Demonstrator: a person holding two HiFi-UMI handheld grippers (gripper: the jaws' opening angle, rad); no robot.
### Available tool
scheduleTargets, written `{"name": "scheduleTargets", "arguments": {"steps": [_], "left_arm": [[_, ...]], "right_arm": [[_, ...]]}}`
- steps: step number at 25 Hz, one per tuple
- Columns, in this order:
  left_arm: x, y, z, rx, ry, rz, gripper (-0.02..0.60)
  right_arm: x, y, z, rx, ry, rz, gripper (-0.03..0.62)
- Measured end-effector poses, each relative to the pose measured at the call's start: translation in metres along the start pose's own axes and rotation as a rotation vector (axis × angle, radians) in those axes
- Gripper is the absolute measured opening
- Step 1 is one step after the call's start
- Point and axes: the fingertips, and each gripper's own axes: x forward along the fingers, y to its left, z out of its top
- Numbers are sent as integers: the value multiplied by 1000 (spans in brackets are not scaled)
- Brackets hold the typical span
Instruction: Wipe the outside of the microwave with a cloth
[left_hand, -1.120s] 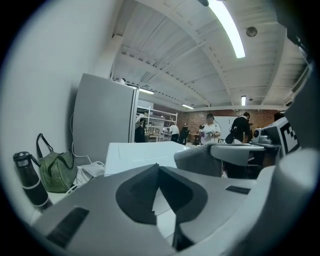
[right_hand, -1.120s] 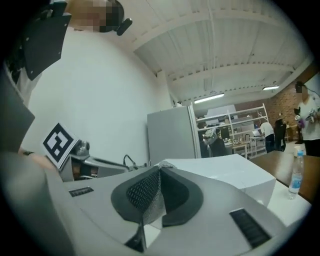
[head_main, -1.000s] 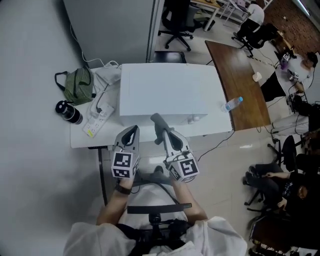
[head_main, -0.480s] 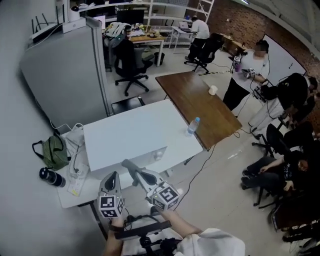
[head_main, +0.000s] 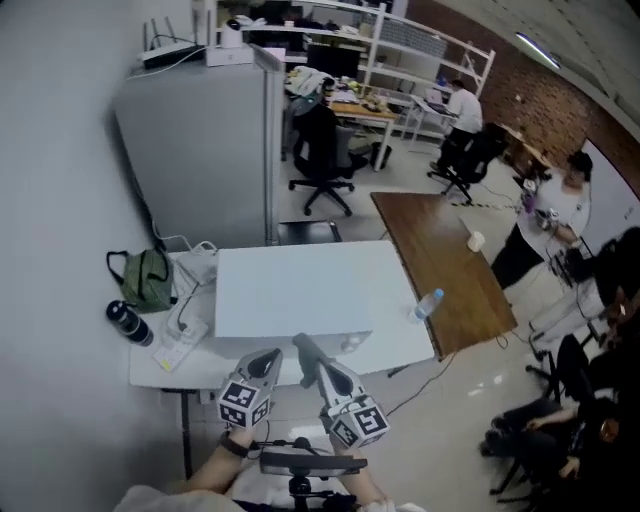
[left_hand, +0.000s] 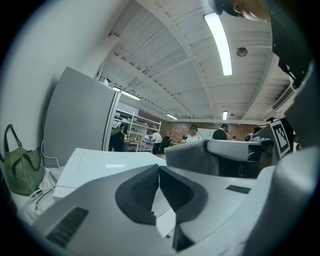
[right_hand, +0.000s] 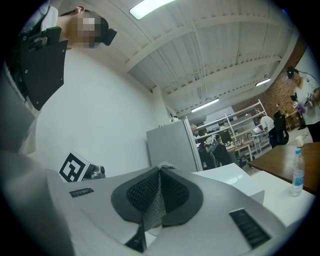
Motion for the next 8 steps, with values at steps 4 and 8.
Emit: {"name": "scheduleTargets", "arguments": {"steps": [4, 8], "left_arm": [[-27, 9, 2, -14, -27, 28, 8], [-47, 6, 16, -54, -69, 42, 15]], "right_arm": [[8, 21, -5, 16, 13, 51, 21], [14, 37, 10, -2, 45, 97, 21]]}}
